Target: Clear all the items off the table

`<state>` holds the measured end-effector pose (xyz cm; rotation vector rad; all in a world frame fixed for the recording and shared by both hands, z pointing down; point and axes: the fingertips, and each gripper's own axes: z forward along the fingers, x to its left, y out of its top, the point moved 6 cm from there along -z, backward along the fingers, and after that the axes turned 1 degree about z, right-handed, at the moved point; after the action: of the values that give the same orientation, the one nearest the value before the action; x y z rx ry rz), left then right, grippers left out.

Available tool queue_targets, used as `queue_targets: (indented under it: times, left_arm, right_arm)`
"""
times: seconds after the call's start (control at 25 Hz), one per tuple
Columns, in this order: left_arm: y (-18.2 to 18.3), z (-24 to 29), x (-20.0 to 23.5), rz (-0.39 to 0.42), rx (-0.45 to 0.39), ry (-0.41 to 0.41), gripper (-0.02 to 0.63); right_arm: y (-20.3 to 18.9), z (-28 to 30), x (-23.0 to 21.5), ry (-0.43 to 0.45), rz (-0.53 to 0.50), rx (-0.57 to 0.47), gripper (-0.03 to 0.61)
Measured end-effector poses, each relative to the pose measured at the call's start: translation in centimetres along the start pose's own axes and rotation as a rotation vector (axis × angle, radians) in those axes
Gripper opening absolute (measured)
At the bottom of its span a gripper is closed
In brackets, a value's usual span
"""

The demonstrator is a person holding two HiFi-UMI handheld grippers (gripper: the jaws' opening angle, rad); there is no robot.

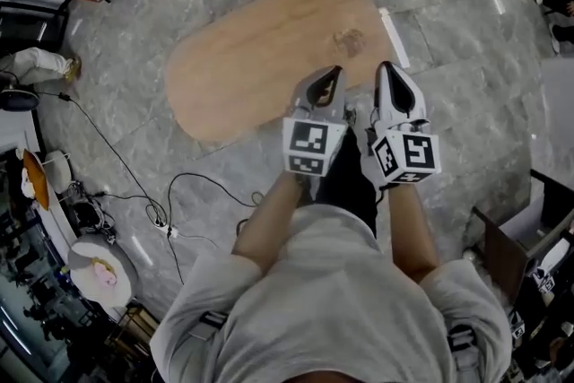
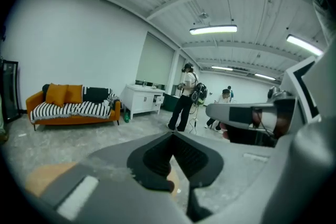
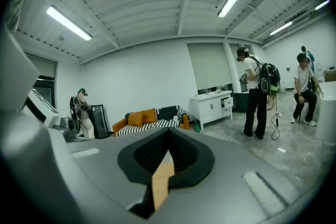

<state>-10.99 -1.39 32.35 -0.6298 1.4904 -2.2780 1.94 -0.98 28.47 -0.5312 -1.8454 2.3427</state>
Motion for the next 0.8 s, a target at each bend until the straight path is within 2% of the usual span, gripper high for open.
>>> queue_targets:
  times: [0.16, 0.36, 0.52, 0.64, 0.8]
  left_arm:
    - [-2.8, 5.0, -0.5, -0.025, 0.057, -0.005, 0.02]
    - [-6.7, 8.6, -0.1, -0.013, 0.1, -0.04, 0.02]
    - [-8.7, 12.6, 1.0, 0.042, 0.146, -0.064, 0.02]
    - [-11.3, 13.7, 1.3, 0.079, 0.18, -0.064, 0.02]
    - [-13.5, 16.6, 2.0, 0.137, 0.232, -0.089, 0.02]
  right_arm:
    - [-3.9, 2.5, -3.7, -0.006, 0.038, 0.056, 0.006]
    - [-9.1, 4.1, -7.5, -0.052, 0.042, 0.094, 0.006]
    - [-12.9, 6.0, -10.0, -0.066, 0.092, 0.14, 0.006]
    - [-17.1, 6.2, -10.4, -0.033, 0.149, 0.182, 0.008]
    - [-20.5, 8.5, -11.9, -0.008, 0.159, 0.205, 0.006]
